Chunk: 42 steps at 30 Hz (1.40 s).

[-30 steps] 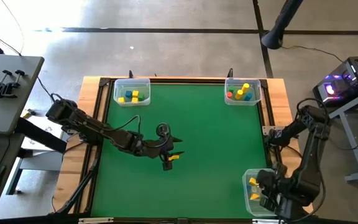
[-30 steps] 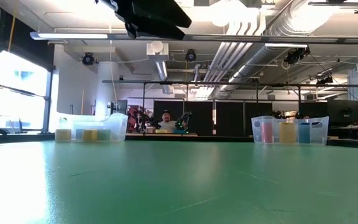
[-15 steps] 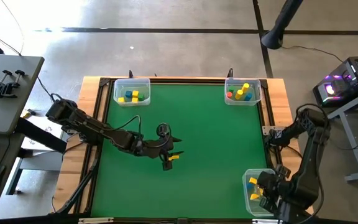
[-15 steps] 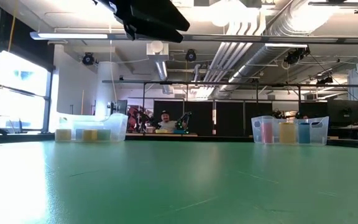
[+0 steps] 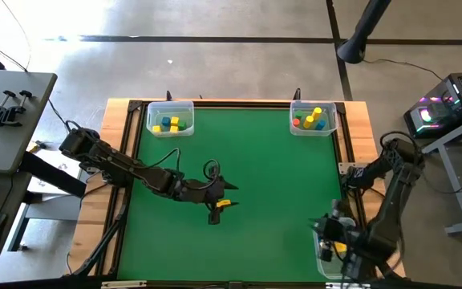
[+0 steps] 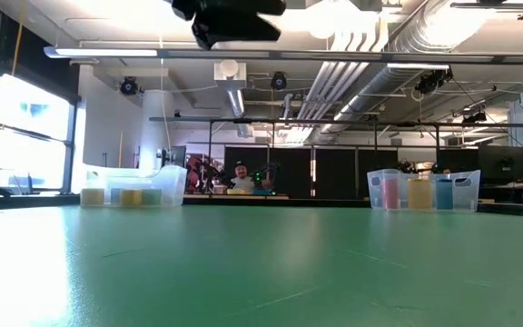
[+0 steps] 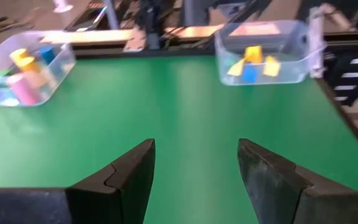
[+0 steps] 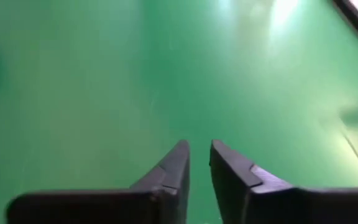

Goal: Sort blocks by size
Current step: Return to Home Position

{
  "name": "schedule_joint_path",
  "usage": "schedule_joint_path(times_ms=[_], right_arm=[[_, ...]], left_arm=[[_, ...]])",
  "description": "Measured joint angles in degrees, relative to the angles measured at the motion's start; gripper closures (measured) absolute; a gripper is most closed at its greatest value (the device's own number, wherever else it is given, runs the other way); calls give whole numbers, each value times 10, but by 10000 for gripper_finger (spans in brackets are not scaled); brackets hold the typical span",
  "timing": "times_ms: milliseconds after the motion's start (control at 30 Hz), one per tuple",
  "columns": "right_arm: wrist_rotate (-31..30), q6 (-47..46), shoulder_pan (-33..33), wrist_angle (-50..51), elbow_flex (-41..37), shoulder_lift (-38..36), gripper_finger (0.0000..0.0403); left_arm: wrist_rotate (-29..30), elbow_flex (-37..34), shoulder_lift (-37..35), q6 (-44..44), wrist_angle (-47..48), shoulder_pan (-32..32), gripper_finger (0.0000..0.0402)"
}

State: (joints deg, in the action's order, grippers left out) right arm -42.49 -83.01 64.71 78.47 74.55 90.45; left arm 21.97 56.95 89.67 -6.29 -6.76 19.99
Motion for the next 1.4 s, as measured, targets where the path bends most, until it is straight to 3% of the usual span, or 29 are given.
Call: schedule_joint_path(times_ms=[133,267,367,433,533,700,867,1033,1167,1400], right_arm=[[-17,105,-50,-174,-111,-38,384],[13,302,-135,-528,-284,-87,396],[101,516,-226,-857,-399,-113,397],[192,644,-291,-1043,-465,-124,401],[300,730,-391,-1197,-546,-163,401],[395,735,-540,-1278,-653,-267,402],[439,700,-612,-1276,-712,-386,402],[461,681,-607,-1204,-730,-489,402],[459,676,-576,-1125,-735,-553,402],[414,672,-521,-1052,-736,-603,402]], left_arm=[[-12,0,0,4,-9,-1,186],[10,-11,0,4,-37,-1,186],[24,-61,-7,8,-122,-3,186],[-16,-103,-19,-10,-177,-17,186],[-78,-177,-45,-43,-261,-44,191],[-129,-266,-136,-71,-281,-99,208],[-152,-323,-274,-61,-230,-173,222],[-211,-383,-417,-32,-174,-222,232],[-218,-444,-523,-24,-162,-226,234],[-254,-524,-677,-14,-126,-225,234]])
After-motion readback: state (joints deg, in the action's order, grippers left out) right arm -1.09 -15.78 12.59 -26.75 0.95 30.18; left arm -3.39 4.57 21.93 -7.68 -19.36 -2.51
